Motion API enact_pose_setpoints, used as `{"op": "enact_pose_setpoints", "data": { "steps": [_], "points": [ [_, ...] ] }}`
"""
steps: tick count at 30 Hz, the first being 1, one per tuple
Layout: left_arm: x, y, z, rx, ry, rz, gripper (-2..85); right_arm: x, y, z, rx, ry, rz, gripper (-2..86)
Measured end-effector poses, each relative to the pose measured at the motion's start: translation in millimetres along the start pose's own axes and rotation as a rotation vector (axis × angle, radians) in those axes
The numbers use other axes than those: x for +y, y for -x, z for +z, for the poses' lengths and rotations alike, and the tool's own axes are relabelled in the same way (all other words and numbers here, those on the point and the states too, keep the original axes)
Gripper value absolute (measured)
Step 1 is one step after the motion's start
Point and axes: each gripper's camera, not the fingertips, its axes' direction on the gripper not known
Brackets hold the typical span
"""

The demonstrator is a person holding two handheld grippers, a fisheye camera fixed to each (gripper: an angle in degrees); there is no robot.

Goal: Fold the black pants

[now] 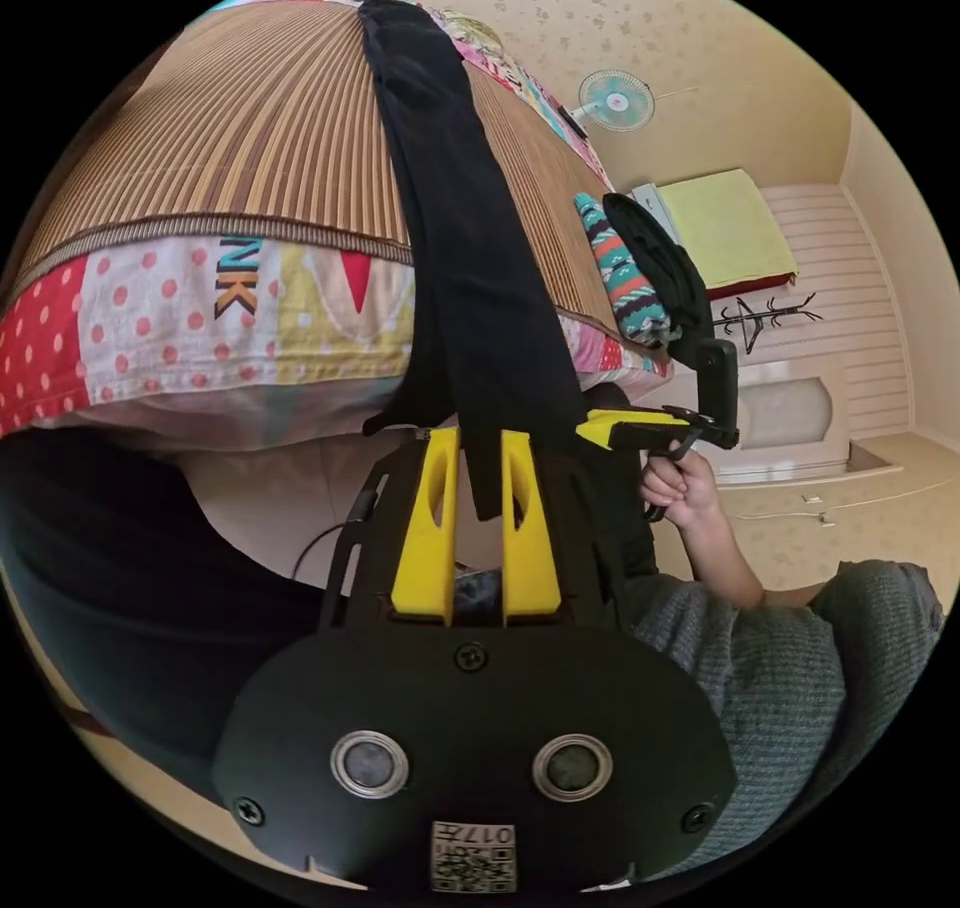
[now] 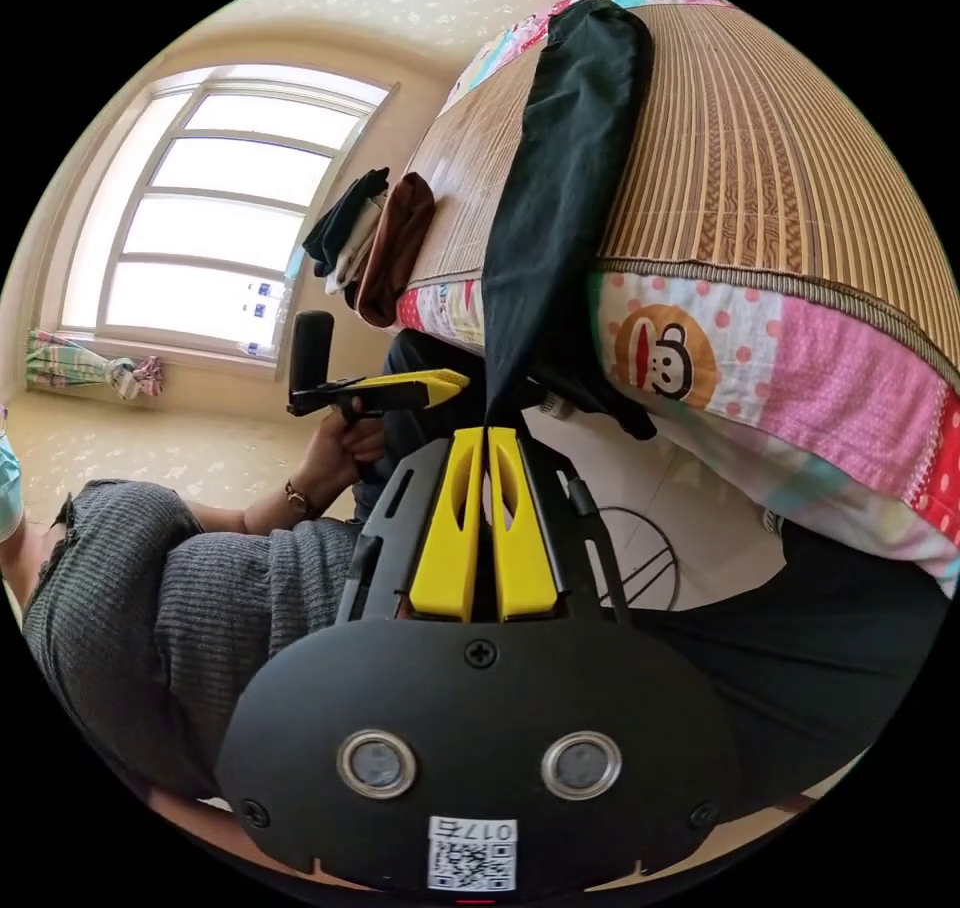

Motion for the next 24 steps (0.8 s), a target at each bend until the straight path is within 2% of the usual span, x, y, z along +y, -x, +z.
{"op": "enact_pose_setpoints", "data": {
  "steps": [4,10,11,13,16,18,20,24],
  "points": [
    [-18.5,19.0,-1.6,0.128,-0.052,-0.051,11.8,15.9,-9.2,-10.6,-0.118,-0.101,0.013,0.9],
    [-45.1,31.5,9.9,0.287,0.0,-0.069,10.3,30.6,-15.2,-5.7,-0.153,-0.135,0.032,0.9],
    [-45.7,35.8,4.9,0.349,-0.02,-0.072,9.3,32.5,-18.2,-5.7,-0.173,-0.142,0.043,0.9],
    [-42.3,35.9,-11.7,0.434,-0.086,-0.043,1.1,35.6,-19.9,-7.7,-0.198,-0.156,0.047,0.9],
    [-34.4,25.1,-30.4,0.377,-0.129,0.028,0.0,38.8,-15.7,-6.6,-0.16,-0.148,0.014,0.9],
    [-33.6,26.6,-14.8,0.208,-0.046,-0.018,-0.1,35.3,-18.8,14.6,-0.08,-0.064,0.003,0.9],
    [-34.9,38.0,2.7,0.151,0.023,-0.102,0.3,30.9,-30.2,37.7,-0.024,0.013,0.046,0.9],
    [-36.8,53.4,8.4,0.244,-0.015,-0.174,3.5,18.9,-50.1,64.5,0.056,0.137,0.133,1.1]
  ]
}}
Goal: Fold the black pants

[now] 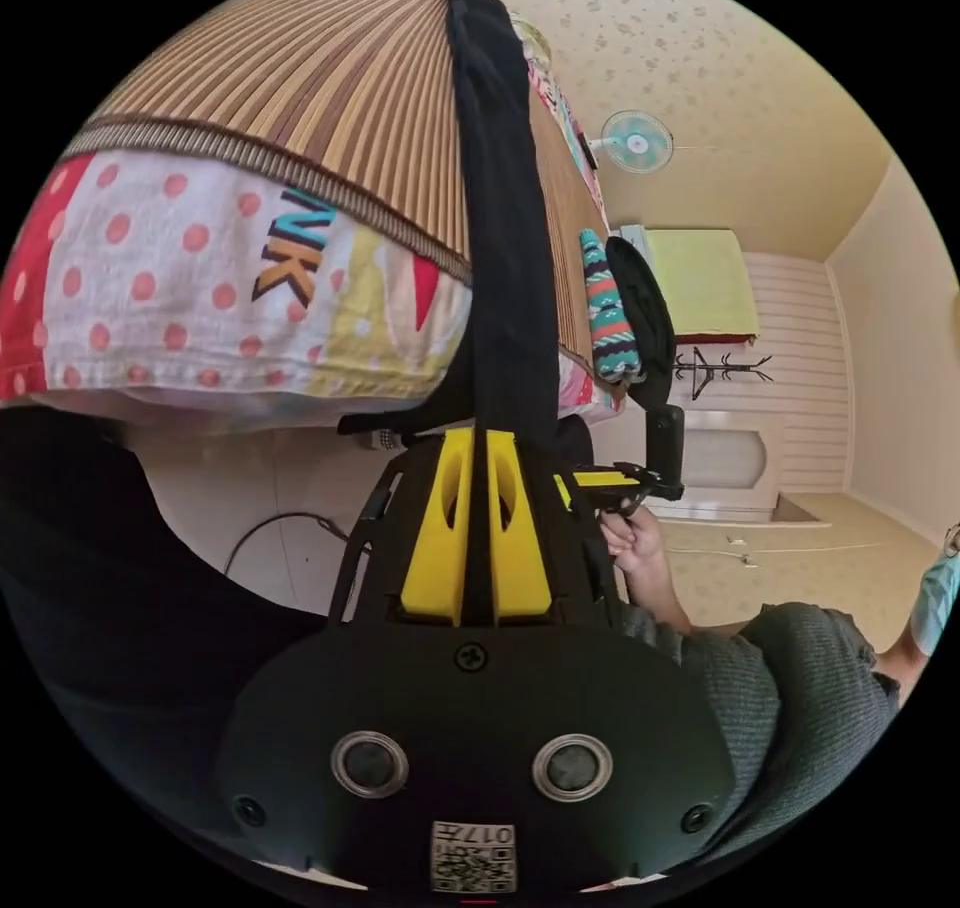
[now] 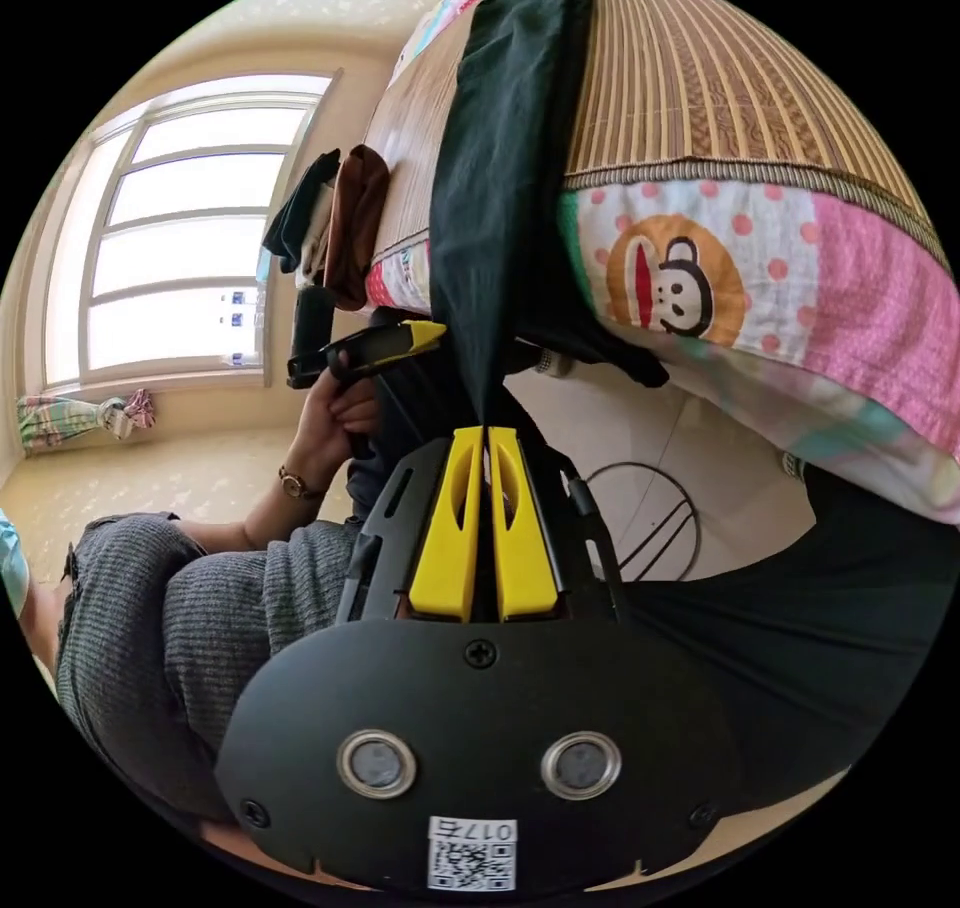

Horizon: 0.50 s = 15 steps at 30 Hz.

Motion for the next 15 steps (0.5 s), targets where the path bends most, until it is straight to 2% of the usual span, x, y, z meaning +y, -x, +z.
{"op": "enact_pose_setpoints", "data": {
  "steps": [5,11,15],
  "points": [
    [-8.1,-1.7,-8.0,-0.06,-0.072,-0.004,5.1,-3.9,5.1,-15.7,0.102,-0.02,-0.046,1.2],
    [-35.3,-17.4,-4.3,-0.074,-0.114,0.062,5.1,-12.3,-15.7,-50.0,0.043,-0.08,-0.041,2.5],
    [-64.9,-31.2,9.4,-0.15,-0.146,0.109,6.0,-24.7,-33.5,-81.3,0.031,-0.172,-0.026,7.6]
  ]
}}
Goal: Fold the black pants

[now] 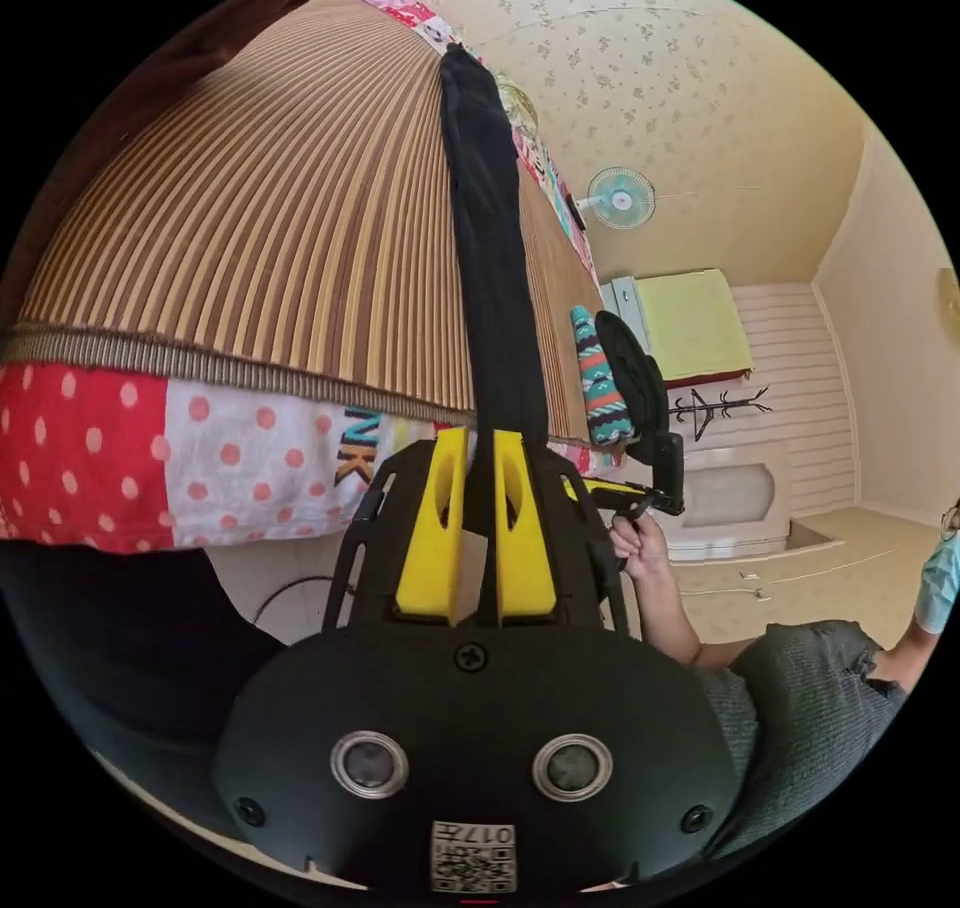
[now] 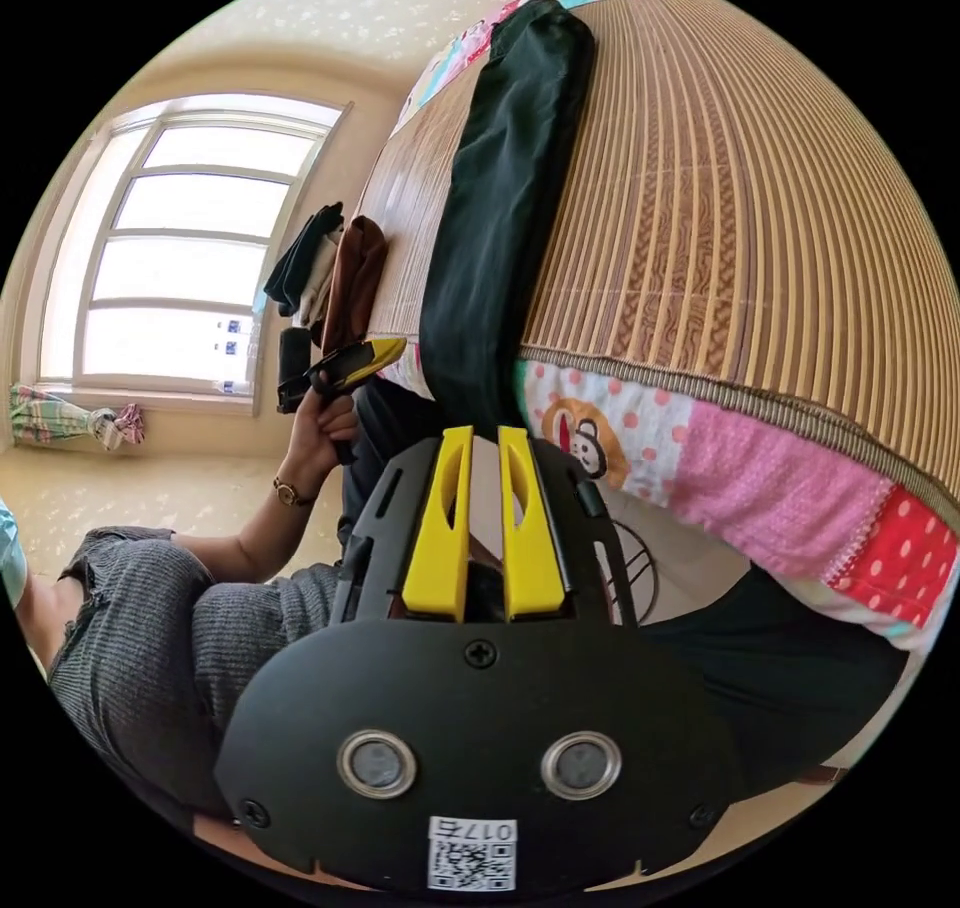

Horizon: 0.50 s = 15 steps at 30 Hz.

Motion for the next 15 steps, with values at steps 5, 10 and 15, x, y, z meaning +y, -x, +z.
{"op": "enact_pose_setpoints", "data": {
  "steps": [5,10,15],
  "points": [
    [-42.8,-3.8,25.8,-0.034,-0.085,0.064,8.7,-38.4,-32.8,-29.9,-0.046,-0.144,0.048,13.7],
    [-105.6,-4.6,60.8,-0.02,-0.103,0.093,11.2,-107.6,-55.6,-53.1,-0.003,-0.248,0.064,17.0],
    [-165.8,-3.7,98.0,-0.036,-0.128,0.115,12.6,-194.7,-63.9,-65.5,0.069,-0.27,0.011,17.6]
  ]
}}
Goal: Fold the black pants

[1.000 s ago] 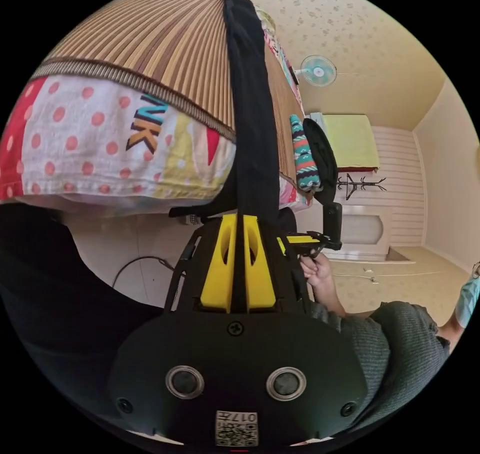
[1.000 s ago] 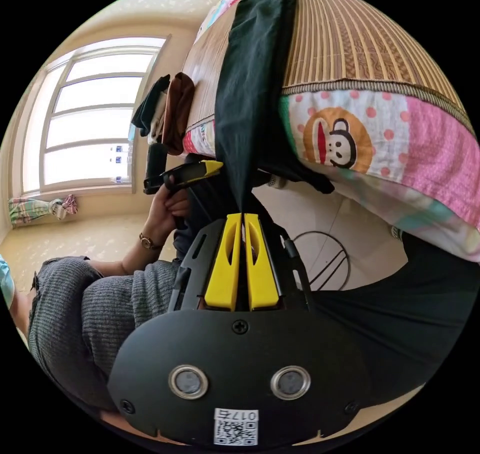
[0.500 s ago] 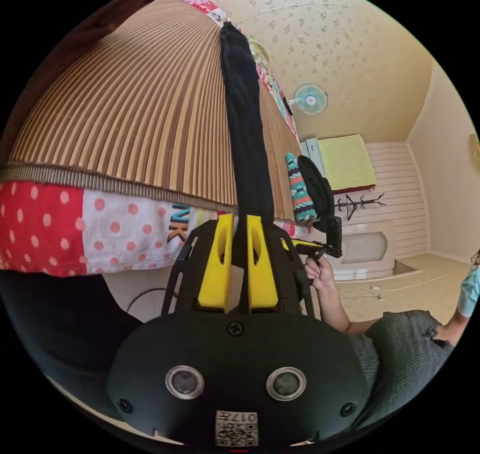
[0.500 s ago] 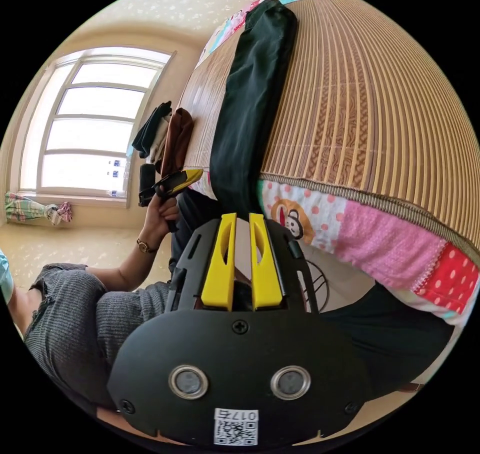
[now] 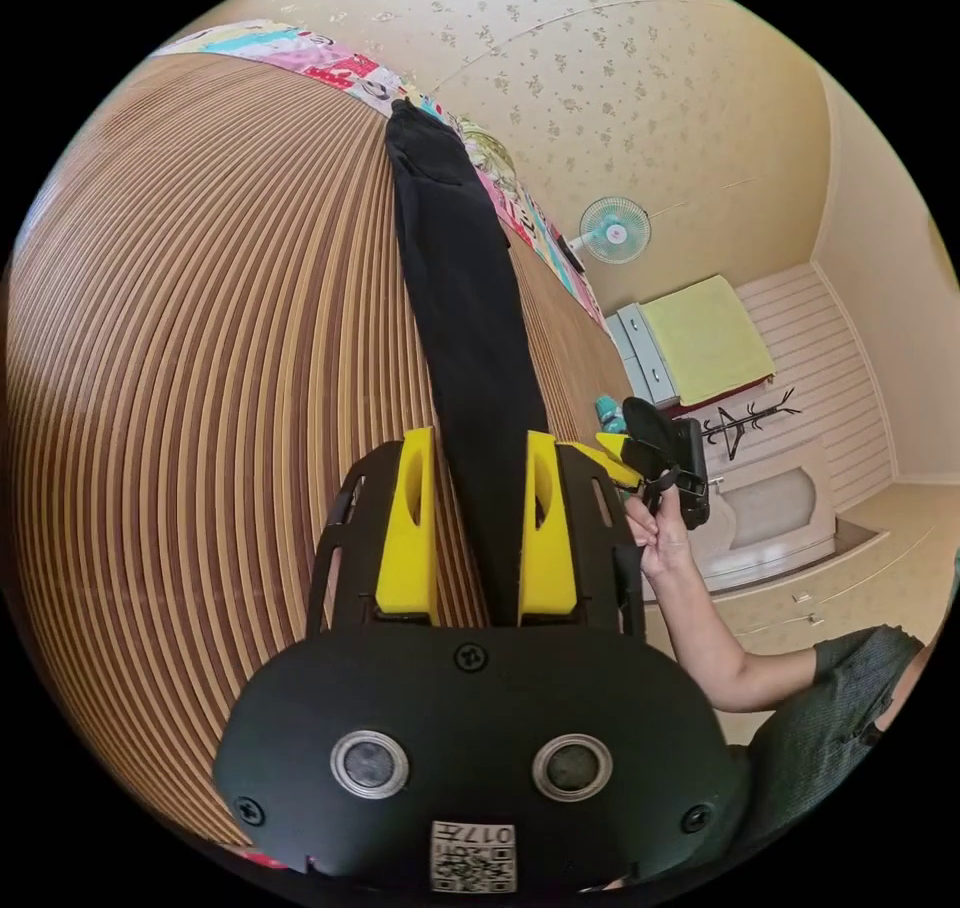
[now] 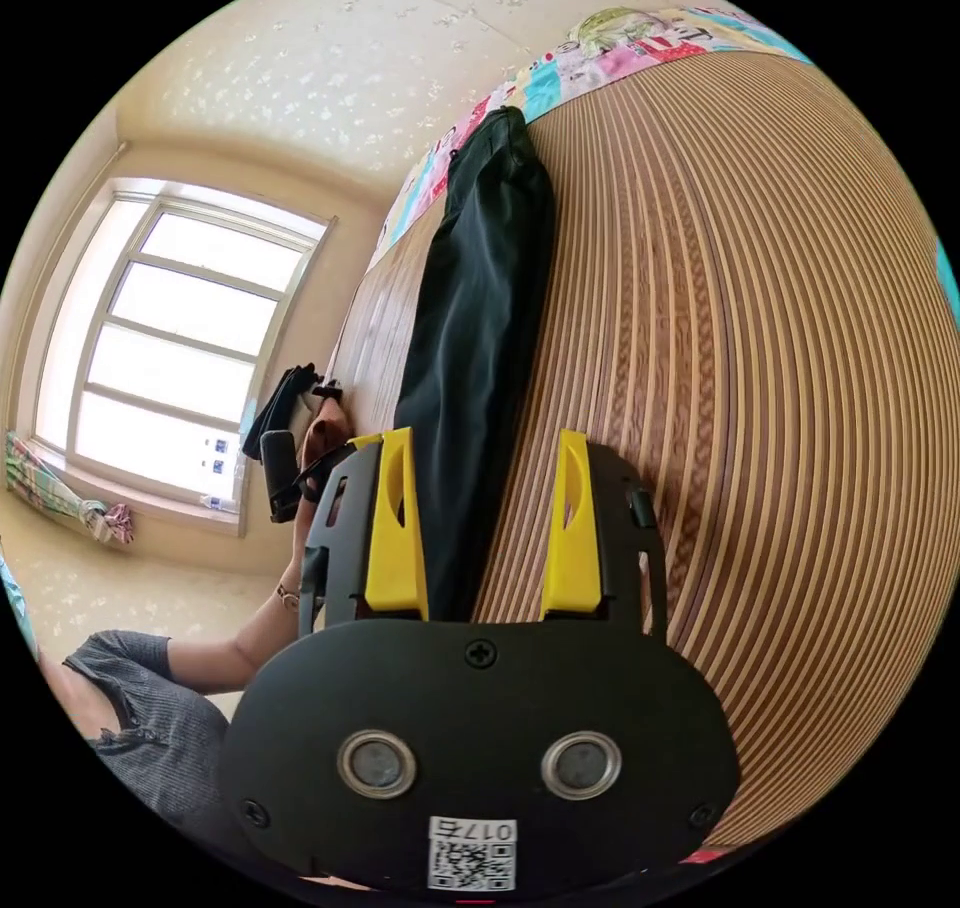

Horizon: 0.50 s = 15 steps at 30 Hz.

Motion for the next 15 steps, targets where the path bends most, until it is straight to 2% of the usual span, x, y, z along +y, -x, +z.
{"op": "enact_pose_setpoints", "data": {
  "steps": [4,7,14,15],
  "points": [
    [-10.6,5.1,21.4,0.011,0.011,-0.028,11.3,-31.8,-8.3,5.3,0.039,-0.008,-0.026,15.2],
    [1.8,5.0,26.8,0.004,0.032,-0.024,9.2,-29.6,-18.5,4.0,-0.059,0.025,-0.044,13.2],
    [38.2,19.8,38.7,0.152,0.106,-0.113,5.3,27.8,-51.6,-23.7,-0.227,0.024,0.01,5.7],
    [46.0,15.8,31.8,0.184,0.068,-0.108,4.0,33.0,-55.0,-31.6,-0.256,0.02,0.032,4.7]
  ]
}}
